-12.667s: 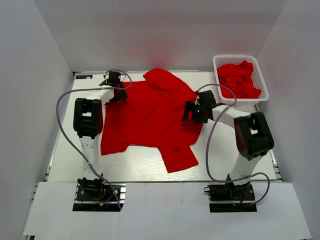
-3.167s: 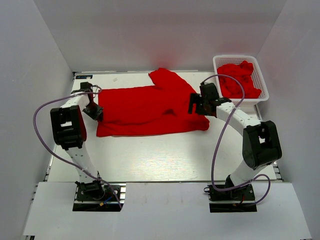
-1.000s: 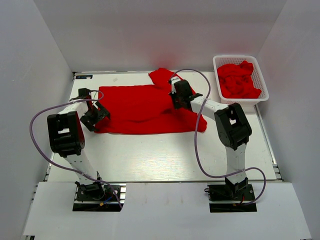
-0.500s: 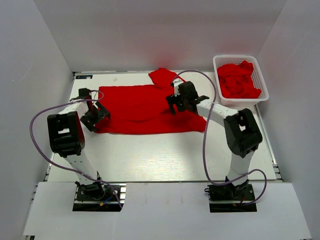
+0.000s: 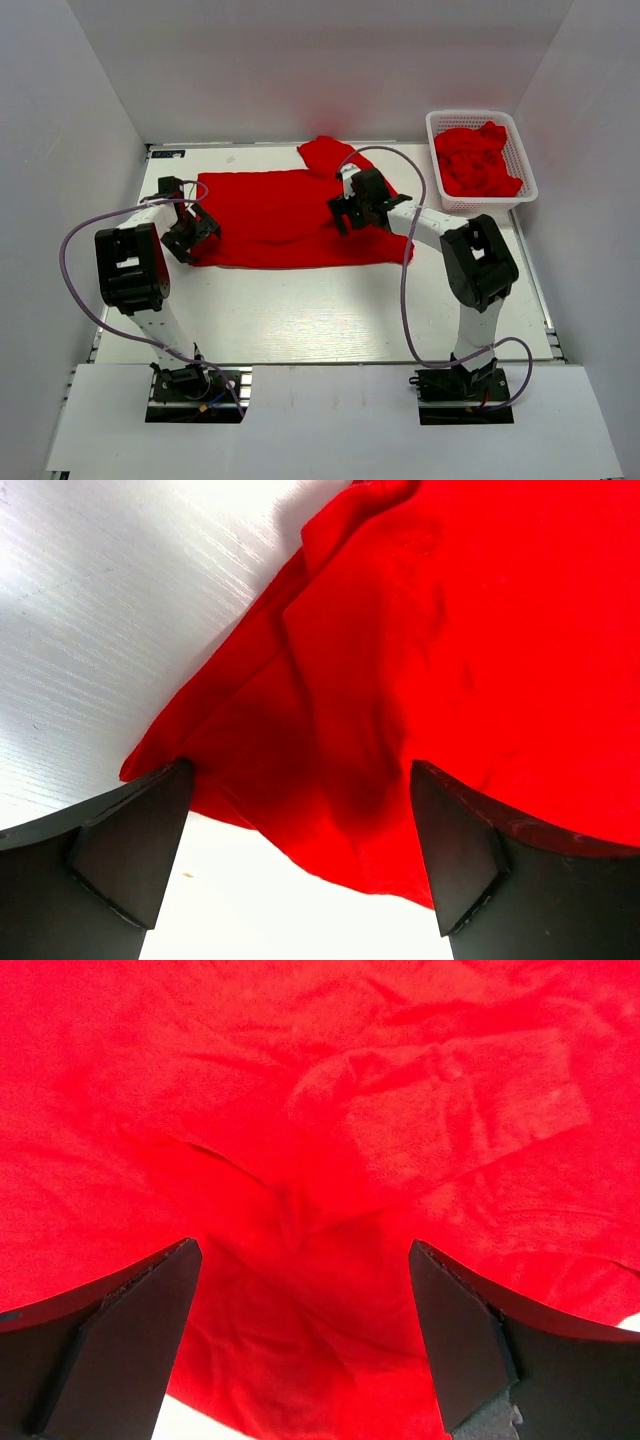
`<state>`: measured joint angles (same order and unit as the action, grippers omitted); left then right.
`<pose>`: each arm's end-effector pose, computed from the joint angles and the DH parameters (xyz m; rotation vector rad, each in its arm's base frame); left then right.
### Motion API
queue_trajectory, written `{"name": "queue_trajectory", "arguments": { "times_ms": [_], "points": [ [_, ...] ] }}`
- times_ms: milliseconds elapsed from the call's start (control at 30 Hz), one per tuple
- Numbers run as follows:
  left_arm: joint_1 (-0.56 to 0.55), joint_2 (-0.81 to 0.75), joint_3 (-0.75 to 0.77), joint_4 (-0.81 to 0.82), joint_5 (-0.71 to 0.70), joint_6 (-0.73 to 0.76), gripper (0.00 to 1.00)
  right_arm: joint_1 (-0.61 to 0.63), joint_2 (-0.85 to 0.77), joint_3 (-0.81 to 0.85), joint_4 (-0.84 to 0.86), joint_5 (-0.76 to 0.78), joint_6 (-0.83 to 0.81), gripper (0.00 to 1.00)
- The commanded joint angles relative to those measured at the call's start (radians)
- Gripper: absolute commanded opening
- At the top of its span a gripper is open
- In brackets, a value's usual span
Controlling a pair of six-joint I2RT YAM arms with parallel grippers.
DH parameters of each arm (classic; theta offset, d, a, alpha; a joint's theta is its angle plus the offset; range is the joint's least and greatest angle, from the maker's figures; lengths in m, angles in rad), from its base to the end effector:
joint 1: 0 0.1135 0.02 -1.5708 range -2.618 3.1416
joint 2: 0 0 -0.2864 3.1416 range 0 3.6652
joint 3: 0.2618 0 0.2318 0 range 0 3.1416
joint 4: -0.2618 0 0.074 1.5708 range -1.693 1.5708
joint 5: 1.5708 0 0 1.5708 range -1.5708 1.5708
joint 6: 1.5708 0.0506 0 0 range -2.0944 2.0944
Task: Fold and stack the t-shirts
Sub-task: Fold the flattened tshirt in 1/3 of the way
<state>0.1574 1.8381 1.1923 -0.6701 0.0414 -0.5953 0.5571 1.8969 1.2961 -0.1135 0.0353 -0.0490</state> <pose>0.3381 0.0515 0.1824 -1.0581 2.6985 -0.1393 0.3612 0.2229 0.2261 -0.6671 2.1956 0.2241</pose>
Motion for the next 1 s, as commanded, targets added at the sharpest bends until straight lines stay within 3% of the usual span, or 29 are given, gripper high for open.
{"name": "queue_trajectory", "arguments": {
  "times_ms": [0,233,300,367,400,500,667,967],
  "points": [
    [0.001,0.035,-0.054,-0.037,-0.034,0.002,1.0,0.01,0.051,0.052,0.02,0.026,-0.008,0.9],
    [0.001,0.035,-0.054,-0.037,-0.043,0.002,1.0,0.012,0.137,0.094,0.049,0.072,0.012,0.9],
    [0.001,0.035,-0.054,-0.037,-0.043,0.002,1.0,0.013,0.14,0.094,0.067,0.086,0.027,0.86],
    [0.001,0.035,-0.054,-0.037,-0.043,-0.007,1.0,0.01,0.139,0.086,0.09,0.097,0.038,0.69],
    [0.001,0.035,-0.054,-0.037,-0.043,-0.008,1.0,0.012,0.134,0.083,0.095,0.101,0.041,0.53],
    [0.001,0.035,-0.054,-0.037,-0.043,-0.008,1.0,0.012,0.137,0.085,0.1,0.104,0.041,0.27],
    [0.001,0.035,-0.054,-0.037,-0.043,-0.008,1.0,0.01,0.151,0.118,0.087,0.104,0.041,0.0],
    [0.01,0.044,-0.054,-0.037,-0.043,-0.008,1.0,0.01,0.191,0.205,0.103,0.133,-0.075,0.0]
  ]
}}
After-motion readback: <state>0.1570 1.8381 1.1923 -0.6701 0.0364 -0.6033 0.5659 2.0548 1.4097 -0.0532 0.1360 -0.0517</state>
